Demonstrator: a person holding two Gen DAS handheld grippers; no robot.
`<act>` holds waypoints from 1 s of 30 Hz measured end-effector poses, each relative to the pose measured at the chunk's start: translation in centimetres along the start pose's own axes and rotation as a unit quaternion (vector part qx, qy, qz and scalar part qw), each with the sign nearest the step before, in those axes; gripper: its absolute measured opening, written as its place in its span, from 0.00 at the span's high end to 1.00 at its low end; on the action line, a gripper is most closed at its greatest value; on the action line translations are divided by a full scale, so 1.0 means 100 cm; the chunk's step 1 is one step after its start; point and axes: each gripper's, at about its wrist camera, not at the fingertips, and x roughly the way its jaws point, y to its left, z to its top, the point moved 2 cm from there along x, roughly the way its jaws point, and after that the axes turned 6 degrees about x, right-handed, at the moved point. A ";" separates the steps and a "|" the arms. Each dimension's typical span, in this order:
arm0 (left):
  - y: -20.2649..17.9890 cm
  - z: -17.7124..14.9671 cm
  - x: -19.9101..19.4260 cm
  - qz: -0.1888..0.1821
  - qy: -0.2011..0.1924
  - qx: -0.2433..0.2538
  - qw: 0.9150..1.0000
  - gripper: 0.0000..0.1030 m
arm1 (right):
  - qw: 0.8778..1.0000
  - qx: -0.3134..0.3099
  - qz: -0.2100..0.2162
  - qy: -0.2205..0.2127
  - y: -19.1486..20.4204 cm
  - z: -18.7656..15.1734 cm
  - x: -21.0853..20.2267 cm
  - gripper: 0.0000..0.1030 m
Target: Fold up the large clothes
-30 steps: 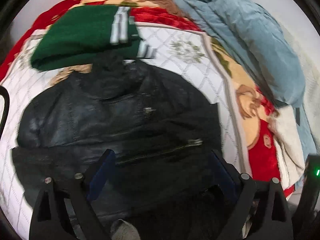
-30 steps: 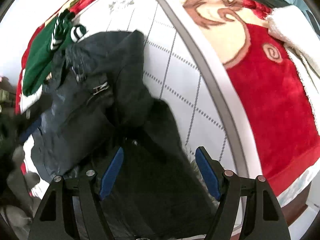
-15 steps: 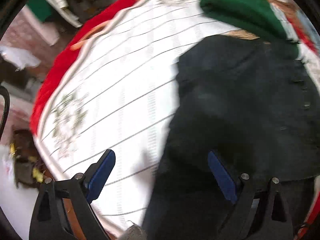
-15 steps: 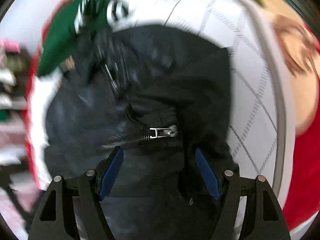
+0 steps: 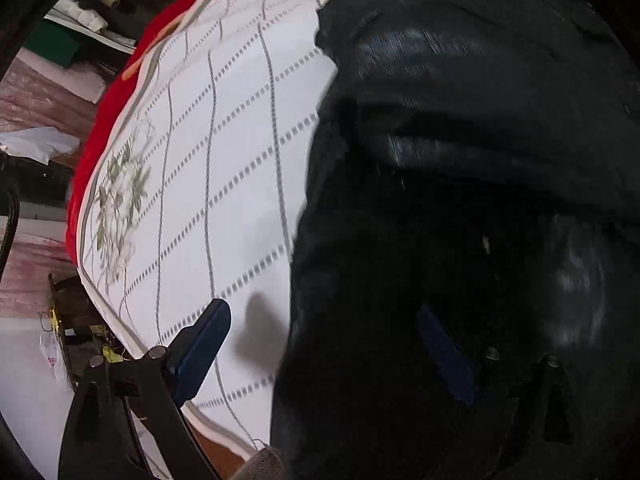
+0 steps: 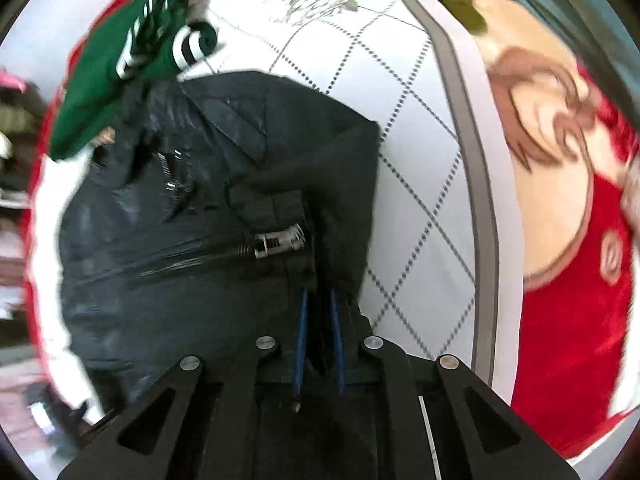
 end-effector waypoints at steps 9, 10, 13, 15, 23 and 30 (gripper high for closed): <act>0.016 0.025 0.008 0.035 -0.034 0.047 0.998 0.00 | 0.993 0.027 0.002 0.114 -0.054 -0.073 0.031 0.36; 0.018 0.028 0.009 0.038 -0.038 0.051 0.997 0.00 | 0.991 0.032 0.014 0.128 -0.054 -0.081 0.040 0.45; 0.025 0.034 0.013 0.040 -0.043 0.061 0.996 0.00 | 0.984 0.069 0.064 0.150 -0.043 -0.102 0.055 0.81; 0.030 0.038 0.013 0.049 -0.050 0.068 0.995 0.00 | 0.977 0.086 0.103 0.166 -0.028 -0.110 0.053 0.84; 0.025 0.047 0.009 0.056 -0.051 0.096 0.993 0.00 | 0.973 0.148 0.033 0.172 -0.069 -0.125 0.043 0.86; 0.028 0.066 0.018 0.055 -0.047 0.071 0.995 0.00 | 0.995 0.045 -0.031 0.082 -0.019 -0.091 0.015 0.43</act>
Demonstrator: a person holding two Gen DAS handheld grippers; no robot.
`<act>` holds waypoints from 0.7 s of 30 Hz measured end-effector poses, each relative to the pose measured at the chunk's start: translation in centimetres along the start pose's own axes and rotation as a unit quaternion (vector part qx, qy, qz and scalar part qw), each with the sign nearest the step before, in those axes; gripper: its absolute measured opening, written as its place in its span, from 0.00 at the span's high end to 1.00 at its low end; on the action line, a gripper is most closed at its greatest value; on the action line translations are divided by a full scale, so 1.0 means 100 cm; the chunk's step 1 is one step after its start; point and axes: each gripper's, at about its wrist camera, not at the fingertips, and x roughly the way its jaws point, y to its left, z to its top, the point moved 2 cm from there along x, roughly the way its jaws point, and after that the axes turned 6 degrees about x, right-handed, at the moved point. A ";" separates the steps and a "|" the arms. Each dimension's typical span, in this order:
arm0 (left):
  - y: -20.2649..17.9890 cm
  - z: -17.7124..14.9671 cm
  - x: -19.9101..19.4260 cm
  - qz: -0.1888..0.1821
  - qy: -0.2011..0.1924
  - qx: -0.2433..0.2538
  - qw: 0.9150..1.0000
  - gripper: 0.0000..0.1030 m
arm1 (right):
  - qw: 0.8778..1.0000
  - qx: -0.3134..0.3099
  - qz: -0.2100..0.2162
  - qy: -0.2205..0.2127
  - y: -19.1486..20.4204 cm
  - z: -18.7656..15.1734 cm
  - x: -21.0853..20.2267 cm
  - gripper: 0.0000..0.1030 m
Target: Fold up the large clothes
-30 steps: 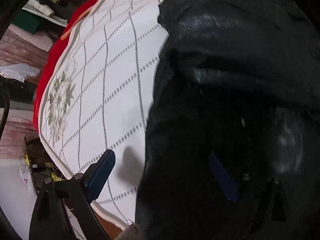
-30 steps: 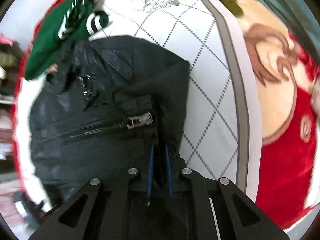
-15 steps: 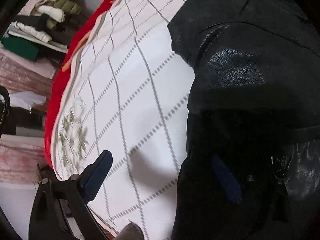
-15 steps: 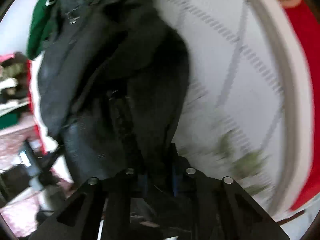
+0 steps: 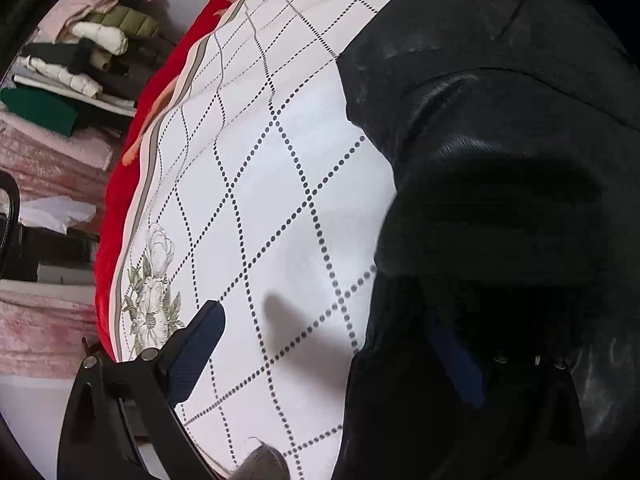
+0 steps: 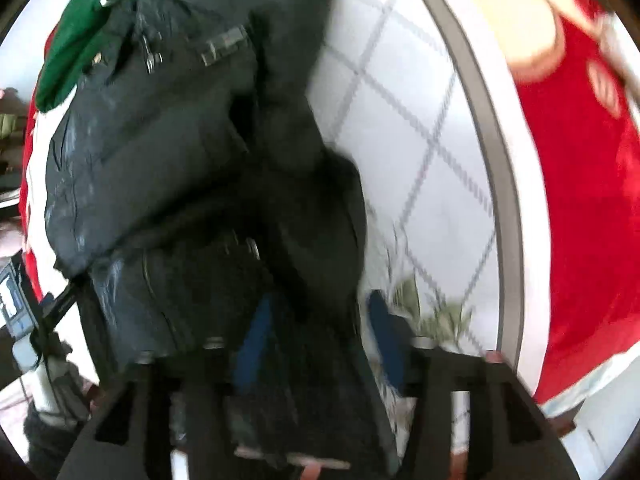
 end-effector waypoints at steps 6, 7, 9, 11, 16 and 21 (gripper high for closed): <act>0.011 0.008 0.007 -0.013 0.000 -0.008 1.000 0.00 | 0.998 0.054 0.042 0.012 0.018 0.024 0.024 0.55; 0.012 0.010 0.008 -0.012 -0.003 -0.008 1.000 0.00 | 0.998 0.041 0.051 0.008 0.031 0.025 0.021 0.56; 0.015 0.013 0.010 -0.013 -0.006 -0.007 1.000 0.00 | 0.999 0.023 0.048 0.000 0.046 0.022 0.016 0.62; 0.015 0.016 0.012 -0.018 -0.006 0.000 1.000 0.00 | 1.000 0.022 0.007 -0.015 0.042 0.021 0.011 0.73; 0.017 0.011 0.012 -0.028 -0.017 -0.002 0.999 0.00 | 0.992 0.123 0.012 -0.010 -0.017 0.023 0.016 0.74; 0.021 0.012 0.011 -0.035 -0.011 -0.021 0.999 0.00 | 0.996 0.065 -0.058 0.000 0.010 0.029 0.019 0.74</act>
